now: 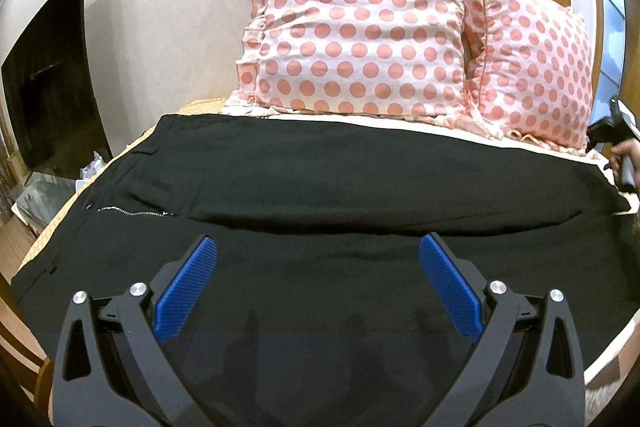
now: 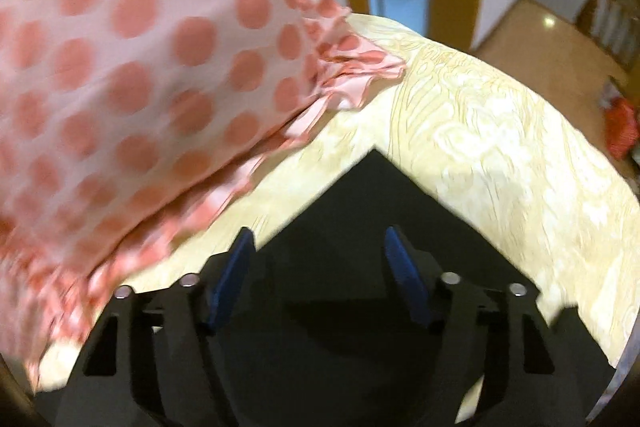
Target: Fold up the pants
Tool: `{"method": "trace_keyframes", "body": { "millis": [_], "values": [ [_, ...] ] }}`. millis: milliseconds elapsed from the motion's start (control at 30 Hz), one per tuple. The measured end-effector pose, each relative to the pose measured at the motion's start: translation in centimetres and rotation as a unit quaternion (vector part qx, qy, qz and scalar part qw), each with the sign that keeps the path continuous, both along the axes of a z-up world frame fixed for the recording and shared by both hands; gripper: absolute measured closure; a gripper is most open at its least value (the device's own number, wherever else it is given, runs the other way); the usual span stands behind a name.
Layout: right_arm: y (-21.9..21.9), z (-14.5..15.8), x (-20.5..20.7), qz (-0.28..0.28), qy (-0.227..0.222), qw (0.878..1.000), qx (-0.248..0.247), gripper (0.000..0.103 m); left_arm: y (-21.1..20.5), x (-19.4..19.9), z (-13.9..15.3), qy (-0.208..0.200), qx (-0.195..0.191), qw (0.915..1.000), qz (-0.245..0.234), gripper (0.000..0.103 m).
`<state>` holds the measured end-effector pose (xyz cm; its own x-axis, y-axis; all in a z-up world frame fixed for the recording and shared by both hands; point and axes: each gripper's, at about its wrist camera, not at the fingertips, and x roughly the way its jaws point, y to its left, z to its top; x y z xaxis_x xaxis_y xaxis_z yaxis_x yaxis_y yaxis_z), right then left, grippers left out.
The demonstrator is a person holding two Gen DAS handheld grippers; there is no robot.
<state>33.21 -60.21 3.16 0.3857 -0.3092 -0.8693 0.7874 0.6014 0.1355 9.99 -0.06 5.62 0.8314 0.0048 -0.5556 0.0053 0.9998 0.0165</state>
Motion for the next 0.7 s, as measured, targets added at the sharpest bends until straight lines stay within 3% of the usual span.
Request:
{"method": "trace_keyframes", "body": {
  "millis": [200,267,400,433,533,700],
  "values": [
    [-1.5,-2.6,2.9,-0.025,0.067,0.997,-0.039,0.047,0.3,1.4,-1.1,0.021,0.005,0.9998,0.001,0.002],
    [-1.2,-2.8,2.7,-0.02,0.073,0.996,-0.052,0.058,0.3,1.5,-1.3,0.024,0.001,0.9997,-0.001,0.002],
    [-1.8,-3.2,-0.3,-0.013,0.019,0.999,-0.037,0.075,0.4,1.3,-1.5,0.024,-0.006,0.9997,-0.006,0.002],
    [-2.2,-3.3,-1.4,-0.014,0.003,1.0,-0.027,0.085,0.4,1.2,-1.5,0.024,-0.008,0.9997,-0.007,0.002],
    [-3.2,-3.2,-4.3,-0.017,-0.073,0.997,0.027,0.098,0.4,0.9,-1.3,0.022,-0.011,0.9996,-0.01,0.002],
    [-1.6,0.2,-10.2,0.014,-0.202,0.979,0.03,0.1,0.6,-0.1,-0.8,0.013,-0.013,0.9998,-0.009,0.002]
  ]
}}
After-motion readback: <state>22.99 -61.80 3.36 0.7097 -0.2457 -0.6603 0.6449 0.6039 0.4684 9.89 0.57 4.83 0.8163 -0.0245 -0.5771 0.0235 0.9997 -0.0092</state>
